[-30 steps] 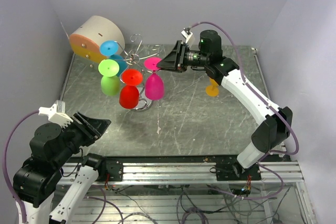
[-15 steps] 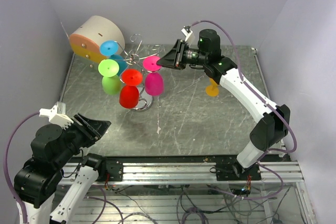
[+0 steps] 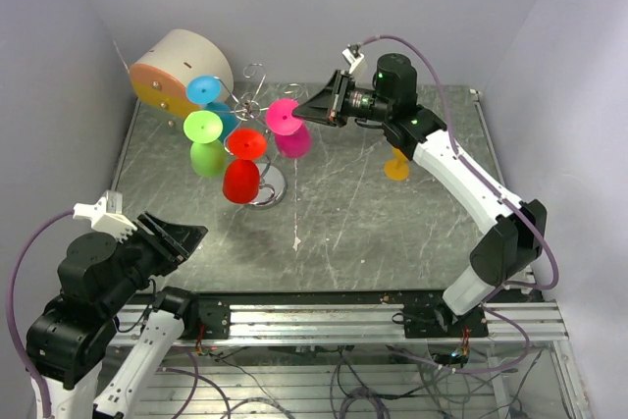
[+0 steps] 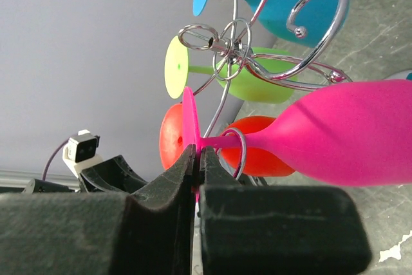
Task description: Take the wine glass off the wine glass rack
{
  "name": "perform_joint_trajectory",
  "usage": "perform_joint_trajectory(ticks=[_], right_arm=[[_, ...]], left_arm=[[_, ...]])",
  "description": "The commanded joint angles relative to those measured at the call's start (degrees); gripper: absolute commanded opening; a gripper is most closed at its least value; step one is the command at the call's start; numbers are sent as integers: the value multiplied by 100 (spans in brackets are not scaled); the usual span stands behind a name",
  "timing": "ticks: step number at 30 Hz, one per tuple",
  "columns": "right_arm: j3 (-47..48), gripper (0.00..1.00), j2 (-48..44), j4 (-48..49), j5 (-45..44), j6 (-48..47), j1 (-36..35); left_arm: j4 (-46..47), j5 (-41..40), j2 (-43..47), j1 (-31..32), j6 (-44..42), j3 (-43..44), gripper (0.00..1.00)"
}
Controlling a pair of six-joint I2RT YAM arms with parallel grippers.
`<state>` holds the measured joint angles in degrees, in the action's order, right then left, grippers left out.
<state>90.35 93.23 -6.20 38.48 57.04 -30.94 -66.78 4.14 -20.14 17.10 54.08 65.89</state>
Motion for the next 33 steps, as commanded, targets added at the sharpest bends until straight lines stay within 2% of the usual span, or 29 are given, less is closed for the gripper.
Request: perform_joint_trajectory(ticks=[1,15,24,33], right_arm=[[-13,0,-307,97,-258,44,28],[-284,0,-617,-176,-37,38,73],[27,0,-352,-266,65,-86,-350],[177,0,-116,-206,-155,-133,-429]], left_arm=[[14,-73,45,21,57,21,53],[41,-7,88,19,101,-69,53],[91,30,102,19,129,-151,52],[66,1,75,21,101,-85,53]])
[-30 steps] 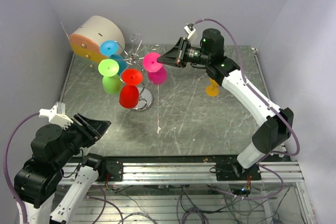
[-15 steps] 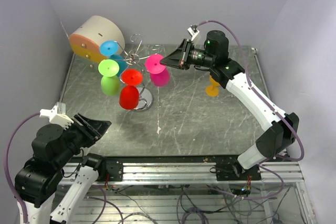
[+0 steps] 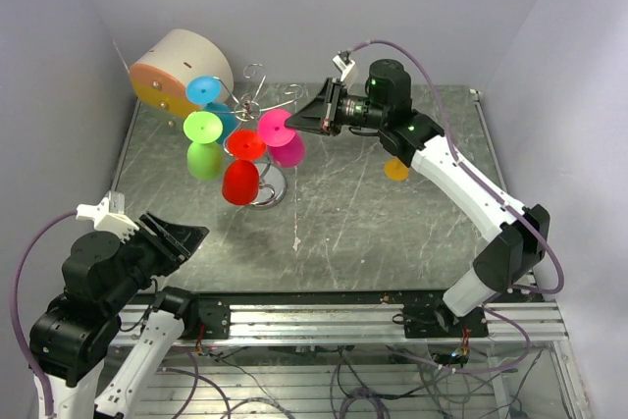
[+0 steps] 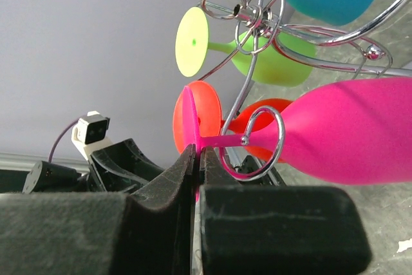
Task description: Take the wine glass off the wine glass rack
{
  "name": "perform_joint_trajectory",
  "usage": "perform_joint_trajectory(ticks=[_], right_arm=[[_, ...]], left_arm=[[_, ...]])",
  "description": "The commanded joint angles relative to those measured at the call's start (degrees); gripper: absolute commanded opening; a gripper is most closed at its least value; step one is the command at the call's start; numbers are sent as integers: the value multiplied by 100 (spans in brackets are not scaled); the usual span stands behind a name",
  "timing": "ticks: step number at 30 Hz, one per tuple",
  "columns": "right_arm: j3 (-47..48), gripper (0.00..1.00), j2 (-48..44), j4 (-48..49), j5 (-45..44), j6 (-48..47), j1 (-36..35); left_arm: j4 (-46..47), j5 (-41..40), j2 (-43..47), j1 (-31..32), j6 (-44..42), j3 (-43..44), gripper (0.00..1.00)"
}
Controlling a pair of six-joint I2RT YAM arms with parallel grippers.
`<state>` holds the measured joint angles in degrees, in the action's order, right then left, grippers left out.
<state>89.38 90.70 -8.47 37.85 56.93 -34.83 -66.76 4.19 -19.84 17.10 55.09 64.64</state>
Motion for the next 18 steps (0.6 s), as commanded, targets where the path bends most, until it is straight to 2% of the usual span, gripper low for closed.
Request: perform_joint_trajectory(ticks=[1,8,13,18], right_arm=[[353,0,184,-32,-188,-185,-41],[736,0,468,-184,-635,-373,53],[377,0,292,94,-983,-228,297],[-375,0,-353,499,-1355,-120,621]], left_arm=[[65,12,39,21,2,44,52],[49,30,33,21,21,101,53],[57,45,69,21,62,75,53],[72,12,31,17,46,141,53]])
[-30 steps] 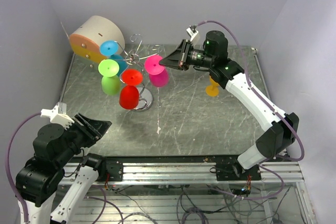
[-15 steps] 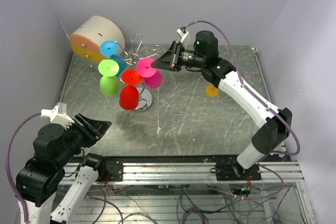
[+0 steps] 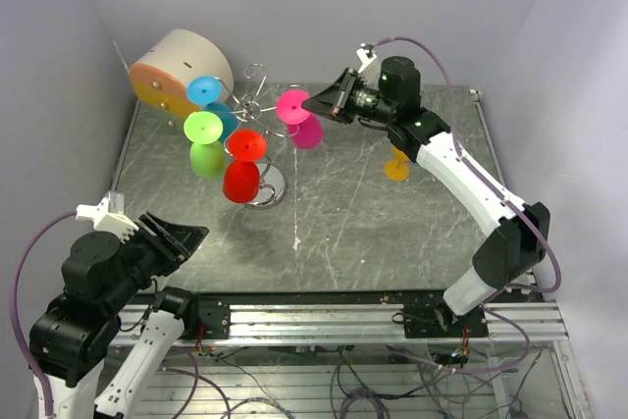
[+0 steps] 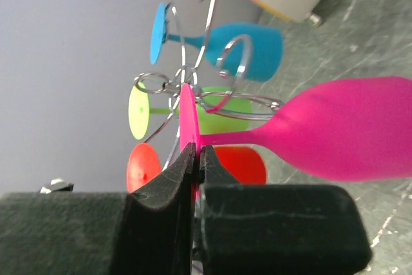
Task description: Take the wine glass off the wine glass rack
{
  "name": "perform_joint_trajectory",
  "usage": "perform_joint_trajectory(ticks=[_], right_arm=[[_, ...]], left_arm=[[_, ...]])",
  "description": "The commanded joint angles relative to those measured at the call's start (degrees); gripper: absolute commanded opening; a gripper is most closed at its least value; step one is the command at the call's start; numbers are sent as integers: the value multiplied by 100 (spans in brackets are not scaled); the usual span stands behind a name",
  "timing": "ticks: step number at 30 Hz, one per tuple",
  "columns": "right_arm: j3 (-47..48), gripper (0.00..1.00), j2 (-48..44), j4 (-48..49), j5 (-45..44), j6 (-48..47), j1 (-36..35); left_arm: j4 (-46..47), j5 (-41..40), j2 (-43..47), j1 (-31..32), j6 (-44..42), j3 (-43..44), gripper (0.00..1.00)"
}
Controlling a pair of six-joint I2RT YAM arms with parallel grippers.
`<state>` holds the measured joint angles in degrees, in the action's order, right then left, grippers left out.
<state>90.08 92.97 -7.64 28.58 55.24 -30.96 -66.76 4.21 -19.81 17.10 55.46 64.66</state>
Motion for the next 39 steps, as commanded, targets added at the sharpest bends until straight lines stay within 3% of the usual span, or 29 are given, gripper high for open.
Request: perform_joint_trajectory(ticks=[1,6,13,18,25,33,39], right_arm=[[-528,0,-720,444,-449,41,326],[-949,0,-1587,329,-564,-460,590],[-34,0,-2330,-1184,-526,-3110,419],[453,0,-2775,-2130,-1292,-5019,-413],[407,0,-3186,-2268,-1586,-6611,-770],[333,0,-3095,-1967,-1890,-7705,-1276],[292,0,-2790,-1582,-2330,-8633,-2061]], left_arm=[[89,15,17,21,8,161,53],[261,89,-157,21,-25,267,56],[1196,897,-737,21,299,404,61],[1874,1639,-1447,21,692,867,66],[2258,2414,-2282,21,1063,1480,67],[3313,3155,-2369,21,2114,1002,66],[2839,3028,-2524,21,1849,1304,66]])
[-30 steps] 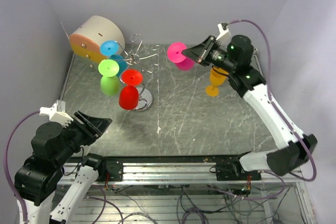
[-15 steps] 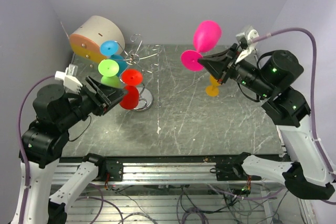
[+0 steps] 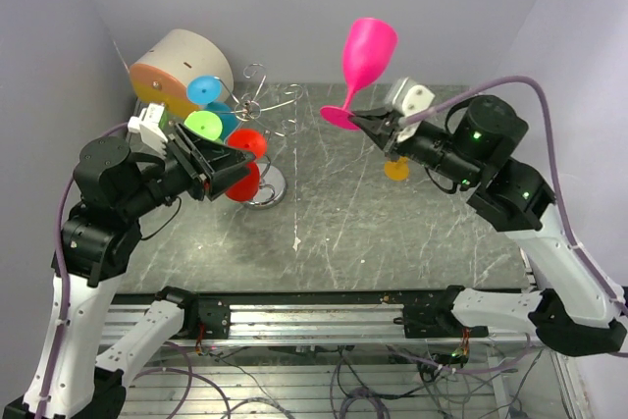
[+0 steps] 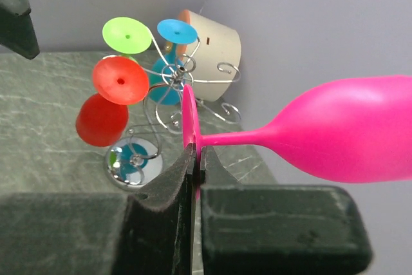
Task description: Take the wine glass off the wine glass rack
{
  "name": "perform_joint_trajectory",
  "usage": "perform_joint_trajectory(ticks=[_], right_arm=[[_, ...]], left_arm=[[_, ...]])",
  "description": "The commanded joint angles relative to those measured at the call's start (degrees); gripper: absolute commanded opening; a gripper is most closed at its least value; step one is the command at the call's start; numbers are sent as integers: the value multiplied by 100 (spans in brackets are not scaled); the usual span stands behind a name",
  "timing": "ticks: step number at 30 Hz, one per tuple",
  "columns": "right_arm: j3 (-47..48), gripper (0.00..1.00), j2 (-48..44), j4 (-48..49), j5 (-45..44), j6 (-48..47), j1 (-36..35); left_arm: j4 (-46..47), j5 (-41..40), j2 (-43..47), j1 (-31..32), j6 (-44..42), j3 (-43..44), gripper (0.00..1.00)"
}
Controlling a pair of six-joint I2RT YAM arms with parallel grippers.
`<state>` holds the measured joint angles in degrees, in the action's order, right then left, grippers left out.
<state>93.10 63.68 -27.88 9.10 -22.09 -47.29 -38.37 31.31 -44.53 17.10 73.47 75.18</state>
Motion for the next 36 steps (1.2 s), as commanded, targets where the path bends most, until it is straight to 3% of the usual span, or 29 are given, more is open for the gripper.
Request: perform_joint_trajectory(ticks=[1,9,13,16,28,36], right_arm=[[38,0,196,476,-451,-1027,-592],[-156,0,597,823,-2103,-2392,-2639],[-558,0,707,1432,-3305,-2938,-3884],[-820,0,823,1858,-3941,-3338,-4414],[-1955,0,455,3470,-4488,-4276,-4617],[-2336,0,544,4173,-4558,-4776,-4851]], left_arm=[[-45,281,-58,20,23,286,66],[-58,162,54,21,141,157,65],[-84,151,144,19,289,70,64],[-143,149,261,21,460,26,64],[-1050,-145,899,21,643,75,64],[-740,19,980,20,1054,-243,64]])
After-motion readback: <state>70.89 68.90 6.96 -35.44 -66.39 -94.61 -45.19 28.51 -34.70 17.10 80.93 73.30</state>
